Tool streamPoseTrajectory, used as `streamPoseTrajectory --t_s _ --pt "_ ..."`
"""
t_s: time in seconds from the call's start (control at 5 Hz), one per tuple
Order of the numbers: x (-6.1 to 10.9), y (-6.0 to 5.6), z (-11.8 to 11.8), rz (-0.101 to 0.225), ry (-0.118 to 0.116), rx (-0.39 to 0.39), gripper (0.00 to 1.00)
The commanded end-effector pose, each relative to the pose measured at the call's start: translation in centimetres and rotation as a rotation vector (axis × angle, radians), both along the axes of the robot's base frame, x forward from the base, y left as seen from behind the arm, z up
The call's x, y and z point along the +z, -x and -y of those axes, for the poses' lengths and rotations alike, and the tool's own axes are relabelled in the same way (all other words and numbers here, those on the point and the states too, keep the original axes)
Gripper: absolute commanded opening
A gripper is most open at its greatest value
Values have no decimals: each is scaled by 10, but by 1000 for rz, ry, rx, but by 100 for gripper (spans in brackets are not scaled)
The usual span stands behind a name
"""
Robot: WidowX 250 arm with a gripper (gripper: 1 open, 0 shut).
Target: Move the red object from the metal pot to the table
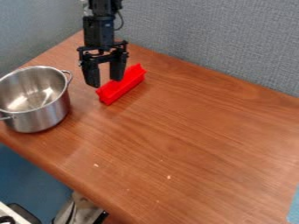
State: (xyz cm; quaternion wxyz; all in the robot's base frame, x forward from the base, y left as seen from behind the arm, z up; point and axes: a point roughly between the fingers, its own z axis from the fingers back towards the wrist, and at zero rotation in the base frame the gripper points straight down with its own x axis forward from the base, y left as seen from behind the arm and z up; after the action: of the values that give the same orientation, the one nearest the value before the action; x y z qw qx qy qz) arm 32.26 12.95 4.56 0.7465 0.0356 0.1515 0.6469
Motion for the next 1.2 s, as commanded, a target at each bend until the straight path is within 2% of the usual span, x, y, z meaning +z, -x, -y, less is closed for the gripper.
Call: streamPoseTrajectory --t_s 0.0,0.2,0.4,1.0 --pt "-1 1 -6 -8 2 141 0" --pt "-4 1 -12 -22 8 266 100" --pt "-4 2 -11 -33 -13 237 100" --pt "22 -3 -34 62 -59 199 100"
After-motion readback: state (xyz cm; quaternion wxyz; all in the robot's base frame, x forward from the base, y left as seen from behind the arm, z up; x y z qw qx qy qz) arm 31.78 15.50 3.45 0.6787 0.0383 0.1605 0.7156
